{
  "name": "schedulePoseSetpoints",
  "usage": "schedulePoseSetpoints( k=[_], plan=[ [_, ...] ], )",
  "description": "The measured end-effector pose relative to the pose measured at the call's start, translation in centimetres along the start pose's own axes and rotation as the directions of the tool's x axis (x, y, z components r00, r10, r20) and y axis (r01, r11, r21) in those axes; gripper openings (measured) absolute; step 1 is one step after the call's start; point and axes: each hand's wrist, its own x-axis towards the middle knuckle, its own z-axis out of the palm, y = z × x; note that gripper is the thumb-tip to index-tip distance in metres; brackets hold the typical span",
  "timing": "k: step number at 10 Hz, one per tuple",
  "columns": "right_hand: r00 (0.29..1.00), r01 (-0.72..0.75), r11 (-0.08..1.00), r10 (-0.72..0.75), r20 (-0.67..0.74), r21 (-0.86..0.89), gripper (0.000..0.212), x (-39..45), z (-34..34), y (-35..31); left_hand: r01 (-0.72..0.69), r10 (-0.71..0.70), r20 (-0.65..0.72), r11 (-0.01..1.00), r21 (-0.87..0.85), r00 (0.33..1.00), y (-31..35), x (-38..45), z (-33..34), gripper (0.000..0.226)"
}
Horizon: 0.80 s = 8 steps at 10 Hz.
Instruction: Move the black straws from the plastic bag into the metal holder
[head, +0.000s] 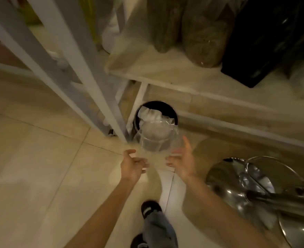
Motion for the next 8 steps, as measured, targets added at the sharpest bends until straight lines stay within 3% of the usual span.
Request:
schedulePoseSetpoints(
  k=[1, 2, 3, 4, 5, 6, 7, 8],
  plan=[
    [0.998, -0.018, 0.998, 0.021, -0.058, 0.058, 0.056, 4.7, 1.1, 2.7, -0.104, 0.104, 0.003, 0.992, 0.076, 0.995, -1.9, 4.7, 1.8, 0.026],
    [0.99, -0.089, 0.981, 0.106, -0.094, 0.174, 0.018, 8.4, 2.4, 4.1, -0.142, 0.142, 0.01, 0.983, 0.115, 0.99, -3.8, 8.9, 2.8, 0.028],
    [0.98, -0.188, 0.949, 0.197, -0.011, 0.252, 0.01, 11.4, 3.4, 5.2, -0.142, 0.14, 0.026, 0.982, 0.122, 0.99, -4.8, 11.8, 3.1, 0.015],
    [0.971, -0.239, 0.948, 0.238, 0.032, 0.21, 0.018, 12.0, 3.5, 5.7, -0.114, 0.102, 0.116, 0.988, 0.103, 0.988, -5.0, 12.6, 2.6, 0.015],
    [0.983, -0.179, 0.983, 0.177, 0.042, 0.042, 0.031, 11.0, 3.2, 5.4, -0.14, 0.1, 0.217, 0.974, 0.178, 0.971, -4.6, 11.5, 2.2, 0.024],
    [0.986, -0.098, 0.972, 0.124, 0.11, -0.212, 0.051, 8.2, 2.8, 3.8, -0.164, 0.052, 0.294, 0.914, 0.372, 0.954, -3.4, 9.0, 1.6, 0.04],
    [0.991, 0.024, 0.909, 0.033, 0.129, -0.415, 0.069, 4.9, 2.1, 0.8, -0.176, -0.031, 0.319, 0.781, 0.6, 0.947, -1.2, 6.3, 0.6, 0.055],
    [0.983, 0.135, 0.936, -0.086, 0.163, -0.324, 0.061, 0.3, 1.1, -3.9, -0.295, 0.032, 0.38, 0.691, 0.66, 0.925, 2.3, 2.3, -0.4, 0.057]
  ],
)
